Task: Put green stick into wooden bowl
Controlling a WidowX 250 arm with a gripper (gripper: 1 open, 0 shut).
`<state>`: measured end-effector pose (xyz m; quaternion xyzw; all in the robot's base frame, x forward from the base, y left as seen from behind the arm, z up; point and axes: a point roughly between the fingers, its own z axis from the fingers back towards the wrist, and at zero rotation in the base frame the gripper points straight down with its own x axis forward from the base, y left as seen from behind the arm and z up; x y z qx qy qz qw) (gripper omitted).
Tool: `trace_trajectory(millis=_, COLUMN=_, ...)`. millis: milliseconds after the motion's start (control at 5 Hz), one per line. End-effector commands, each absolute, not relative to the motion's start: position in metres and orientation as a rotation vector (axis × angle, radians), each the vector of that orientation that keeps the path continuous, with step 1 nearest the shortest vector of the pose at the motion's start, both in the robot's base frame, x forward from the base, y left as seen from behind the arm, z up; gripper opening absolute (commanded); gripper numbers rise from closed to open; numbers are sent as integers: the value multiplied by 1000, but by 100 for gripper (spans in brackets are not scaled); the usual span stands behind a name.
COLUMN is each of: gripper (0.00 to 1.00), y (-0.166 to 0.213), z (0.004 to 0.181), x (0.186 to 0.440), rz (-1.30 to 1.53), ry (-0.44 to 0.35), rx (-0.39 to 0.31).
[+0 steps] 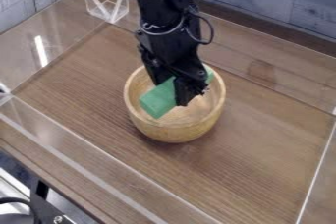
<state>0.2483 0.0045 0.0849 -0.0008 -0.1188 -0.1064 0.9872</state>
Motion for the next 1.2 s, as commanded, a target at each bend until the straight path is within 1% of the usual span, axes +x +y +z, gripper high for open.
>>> trace_trajectory(millis=0, gripper=0, y=6, z=89, x=251, rz=-198, ry=-259, rx=6)
trace_trajectory(millis=400, gripper=0, y=2, z=87, x=248, rz=-193, ry=-256, rx=7)
trace_trajectory(millis=600, gripper=100, y=5, z=94, x=249, rz=-168, ry=-254, rx=-1)
trace_trajectory(millis=800, gripper=100, y=7, z=105, x=249, rz=-155, ry=-259, rx=-3)
trace_trajectory(millis=1000, gripper=100, y=9, z=121, x=250, rz=-133, ry=-273, rx=-1)
